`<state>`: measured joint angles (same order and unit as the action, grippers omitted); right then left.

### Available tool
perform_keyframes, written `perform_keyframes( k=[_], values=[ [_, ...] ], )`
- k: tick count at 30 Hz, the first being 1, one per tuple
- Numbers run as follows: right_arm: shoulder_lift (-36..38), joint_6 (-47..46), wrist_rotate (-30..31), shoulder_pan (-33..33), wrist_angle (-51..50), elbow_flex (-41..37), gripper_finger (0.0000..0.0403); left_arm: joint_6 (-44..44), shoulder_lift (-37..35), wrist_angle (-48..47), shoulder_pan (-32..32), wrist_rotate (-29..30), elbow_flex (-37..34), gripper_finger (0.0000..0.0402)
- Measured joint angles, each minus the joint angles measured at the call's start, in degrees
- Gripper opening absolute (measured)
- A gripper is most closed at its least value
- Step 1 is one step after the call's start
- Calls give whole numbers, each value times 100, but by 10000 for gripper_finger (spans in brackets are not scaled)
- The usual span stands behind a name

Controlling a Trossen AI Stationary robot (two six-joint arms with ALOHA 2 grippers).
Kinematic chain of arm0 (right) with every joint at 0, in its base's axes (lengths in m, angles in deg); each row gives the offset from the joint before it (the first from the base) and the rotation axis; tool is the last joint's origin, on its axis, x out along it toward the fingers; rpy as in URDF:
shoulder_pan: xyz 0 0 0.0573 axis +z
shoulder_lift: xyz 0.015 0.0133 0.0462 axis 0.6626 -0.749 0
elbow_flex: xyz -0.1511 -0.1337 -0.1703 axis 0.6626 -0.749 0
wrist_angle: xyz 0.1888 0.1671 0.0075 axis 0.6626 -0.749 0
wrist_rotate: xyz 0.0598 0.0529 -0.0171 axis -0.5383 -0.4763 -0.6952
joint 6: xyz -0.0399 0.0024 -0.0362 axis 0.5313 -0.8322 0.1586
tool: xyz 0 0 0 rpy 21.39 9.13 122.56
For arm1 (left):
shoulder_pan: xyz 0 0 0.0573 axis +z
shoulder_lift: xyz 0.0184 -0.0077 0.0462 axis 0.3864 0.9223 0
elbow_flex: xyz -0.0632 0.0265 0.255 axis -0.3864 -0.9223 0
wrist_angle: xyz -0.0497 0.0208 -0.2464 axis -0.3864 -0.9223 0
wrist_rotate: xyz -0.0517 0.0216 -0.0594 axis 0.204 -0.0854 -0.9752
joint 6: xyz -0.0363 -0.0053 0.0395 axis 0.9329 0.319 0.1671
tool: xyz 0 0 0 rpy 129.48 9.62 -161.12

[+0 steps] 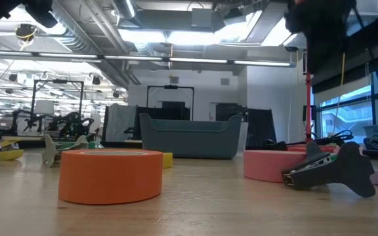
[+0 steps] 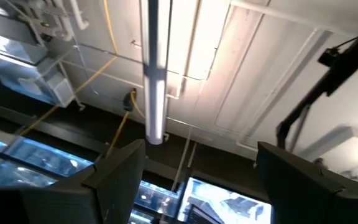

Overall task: Pick and place Stapler, Stapler remover, tape
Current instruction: Put the top orange tape into the blue bin

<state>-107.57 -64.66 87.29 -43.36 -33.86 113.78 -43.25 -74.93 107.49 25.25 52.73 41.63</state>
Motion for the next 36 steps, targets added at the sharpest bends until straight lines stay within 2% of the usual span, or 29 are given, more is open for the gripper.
perform_keyframes(
  k=[6,12,16,27,36],
  values=[
    [-574,210,-174,-130,687,-600,92,-144,0,-2,0,383,0,297],
    [-1030,207,-276,-260,1488,-958,118,-73,0,-105,0,371,0,297],
    [-1365,204,-267,-356,1629,-1002,119,212,0,-143,0,367,0,297],
    [-2210,369,-258,-365,2216,-1313,118,318,0,-215,0,363,0,297],
    [-2211,621,-170,-365,2219,-1262,118,318,0,-364,0,367,0,297]
  ],
)
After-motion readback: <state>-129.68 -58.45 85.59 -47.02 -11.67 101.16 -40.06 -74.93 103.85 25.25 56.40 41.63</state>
